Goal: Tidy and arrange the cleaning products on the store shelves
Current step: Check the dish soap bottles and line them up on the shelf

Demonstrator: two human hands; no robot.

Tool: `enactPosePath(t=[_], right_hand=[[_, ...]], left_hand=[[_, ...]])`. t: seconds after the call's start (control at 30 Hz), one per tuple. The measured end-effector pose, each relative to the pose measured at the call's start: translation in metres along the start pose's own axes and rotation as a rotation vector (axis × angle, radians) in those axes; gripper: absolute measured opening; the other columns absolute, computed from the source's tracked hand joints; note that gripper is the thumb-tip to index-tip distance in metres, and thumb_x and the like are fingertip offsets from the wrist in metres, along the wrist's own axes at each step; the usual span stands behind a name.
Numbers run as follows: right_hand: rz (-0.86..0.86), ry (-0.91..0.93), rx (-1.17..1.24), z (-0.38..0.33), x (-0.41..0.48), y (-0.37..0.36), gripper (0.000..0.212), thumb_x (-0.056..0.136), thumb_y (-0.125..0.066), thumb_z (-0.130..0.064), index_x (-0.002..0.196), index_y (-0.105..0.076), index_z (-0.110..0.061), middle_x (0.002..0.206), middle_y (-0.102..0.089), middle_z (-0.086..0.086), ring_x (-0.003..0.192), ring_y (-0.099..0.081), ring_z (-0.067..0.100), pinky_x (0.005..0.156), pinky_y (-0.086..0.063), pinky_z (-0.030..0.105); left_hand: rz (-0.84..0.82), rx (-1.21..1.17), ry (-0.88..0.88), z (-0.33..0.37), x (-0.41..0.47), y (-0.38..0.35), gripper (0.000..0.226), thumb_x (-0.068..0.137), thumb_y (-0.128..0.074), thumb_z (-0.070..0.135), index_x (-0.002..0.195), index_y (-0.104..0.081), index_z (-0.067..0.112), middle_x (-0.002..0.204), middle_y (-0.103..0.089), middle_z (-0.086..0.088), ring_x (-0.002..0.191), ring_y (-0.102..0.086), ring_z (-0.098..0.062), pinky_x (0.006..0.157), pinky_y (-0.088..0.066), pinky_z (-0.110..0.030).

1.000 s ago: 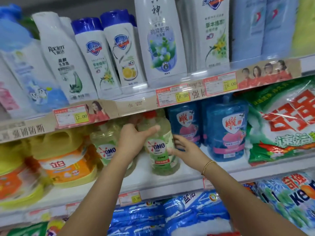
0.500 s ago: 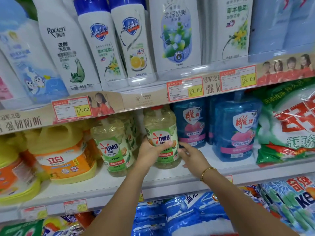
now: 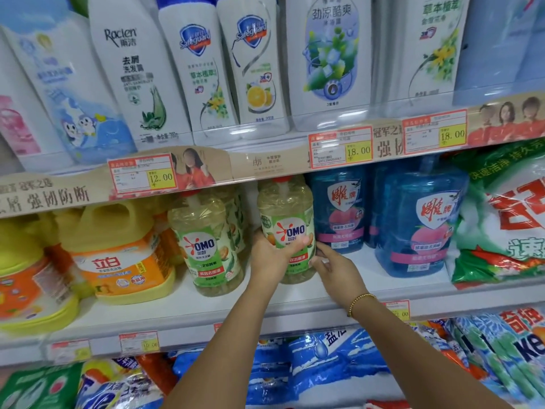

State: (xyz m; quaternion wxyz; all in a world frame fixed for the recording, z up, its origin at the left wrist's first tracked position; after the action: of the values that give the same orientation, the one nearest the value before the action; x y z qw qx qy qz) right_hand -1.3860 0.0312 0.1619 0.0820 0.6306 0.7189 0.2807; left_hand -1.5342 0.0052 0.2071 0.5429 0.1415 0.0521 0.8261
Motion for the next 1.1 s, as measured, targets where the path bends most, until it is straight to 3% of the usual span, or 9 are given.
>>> enactPosePath(t=[0.13,0.2,0.27,0.37,0.5,0.7,0.87,1.0,1.1], right_hand=[[0.154,0.115,-0.167,-0.006,-0.020,0.004,0.003,0.091,-0.059,-0.024,0.091,-0.057,-0.023,0.086,-0.059,-0.007,0.072,-0.054,0.006,0.068,-0.048,0.028],[0.111,0.188,-0.303,-0.010,-0.028,-0.007,0.003,0.090,-0.060,-0.025,0.091,-0.059,-0.022,0.087,-0.059,-0.005,0.076,-0.056,0.013,0.066,-0.047,0.030],[0.099,0.207,-0.345,-0.016,-0.031,-0.016,0.010,0.090,-0.060,-0.025,0.098,-0.061,-0.020,0.096,-0.060,-0.004,0.084,-0.059,0.016,0.067,-0.047,0.029],[0.113,0.170,-0.255,-0.026,-0.034,-0.020,0.015,0.090,-0.061,-0.023,0.103,-0.065,-0.017,0.109,-0.056,0.000,0.091,-0.060,0.018,0.077,-0.050,0.029],[0.050,0.147,-0.209,-0.035,-0.043,-0.025,0.024,0.088,-0.065,-0.026,0.110,-0.066,-0.016,0.121,-0.047,0.000,0.104,-0.056,0.017,0.092,-0.046,0.026],[-0.007,0.142,-0.204,-0.051,-0.061,-0.013,0.045,0.085,-0.067,-0.031,0.126,-0.052,-0.021,0.136,-0.036,-0.002,0.116,-0.049,0.016,0.098,-0.038,0.022],[-0.058,0.197,-0.224,-0.071,-0.087,-0.004,0.050,0.086,-0.066,-0.033,0.131,-0.047,-0.023,0.141,-0.033,-0.003,0.120,-0.047,0.015,0.098,-0.035,0.020],[-0.081,0.231,-0.201,-0.080,-0.114,0.002,0.052,0.086,-0.067,-0.031,0.133,-0.045,-0.027,0.140,-0.031,-0.007,0.120,-0.046,0.010,0.097,-0.031,0.013],[-0.067,0.260,-0.118,-0.089,-0.132,0.011,0.062,0.082,-0.071,-0.034,0.135,-0.038,-0.038,0.136,-0.032,-0.015,0.113,-0.041,0.000,0.102,-0.039,0.022]], left_hand=[[0.229,0.122,-0.218,0.015,-0.025,0.056,0.043,0.080,-0.076,0.025,0.118,-0.057,0.019,0.109,-0.059,0.010,0.099,-0.058,-0.009,0.083,-0.047,-0.020],[0.442,0.088,-0.349,0.020,-0.045,0.099,0.031,0.082,-0.073,0.017,0.107,-0.055,0.020,0.103,-0.056,0.002,0.091,-0.055,-0.011,0.079,-0.044,-0.016],[0.574,0.108,-0.284,0.009,-0.047,0.133,0.046,0.079,-0.077,0.017,0.116,-0.049,0.012,0.114,-0.049,-0.004,0.099,-0.049,-0.014,0.084,-0.041,-0.014],[0.417,0.074,0.009,-0.017,-0.013,0.157,0.074,0.070,-0.084,0.024,0.131,-0.045,0.009,0.129,-0.054,-0.007,0.116,-0.053,-0.023,0.098,-0.043,-0.034],[0.053,0.022,0.150,-0.026,0.006,0.153,0.072,0.061,-0.088,0.017,0.123,-0.051,0.015,0.116,-0.065,-0.002,0.108,-0.060,-0.022,0.093,-0.047,-0.039],[0.106,0.038,0.046,-0.025,-0.014,0.152,0.081,0.055,-0.092,0.017,0.124,-0.050,0.019,0.113,-0.065,0.003,0.104,-0.061,-0.019,0.091,-0.051,-0.039],[0.109,0.094,-0.144,-0.008,-0.062,0.145,0.088,0.052,-0.093,0.008,0.124,-0.045,0.023,0.113,-0.059,0.006,0.098,-0.056,0.000,0.072,-0.043,-0.005],[0.091,0.106,-0.267,0.015,-0.100,0.134,0.085,0.052,-0.092,0.002,0.122,-0.049,0.026,0.118,-0.059,0.006,0.101,-0.052,0.015,0.074,-0.041,0.002],[0.051,0.097,-0.352,0.050,-0.119,0.129,0.087,0.053,-0.093,0.007,0.117,-0.046,0.042,0.119,-0.056,0.018,0.103,-0.050,0.020,0.076,-0.040,0.002]])
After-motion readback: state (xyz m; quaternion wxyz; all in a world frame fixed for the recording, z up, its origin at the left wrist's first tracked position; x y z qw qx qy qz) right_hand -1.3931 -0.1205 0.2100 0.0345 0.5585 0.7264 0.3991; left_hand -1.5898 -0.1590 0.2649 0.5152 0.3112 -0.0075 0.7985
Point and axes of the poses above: each hand's wrist, its own x-axis towards the middle knuckle, its own y-axis out of the back of the hand, z = x × y, the point moved 7 cm from there along x, towards the middle knuckle
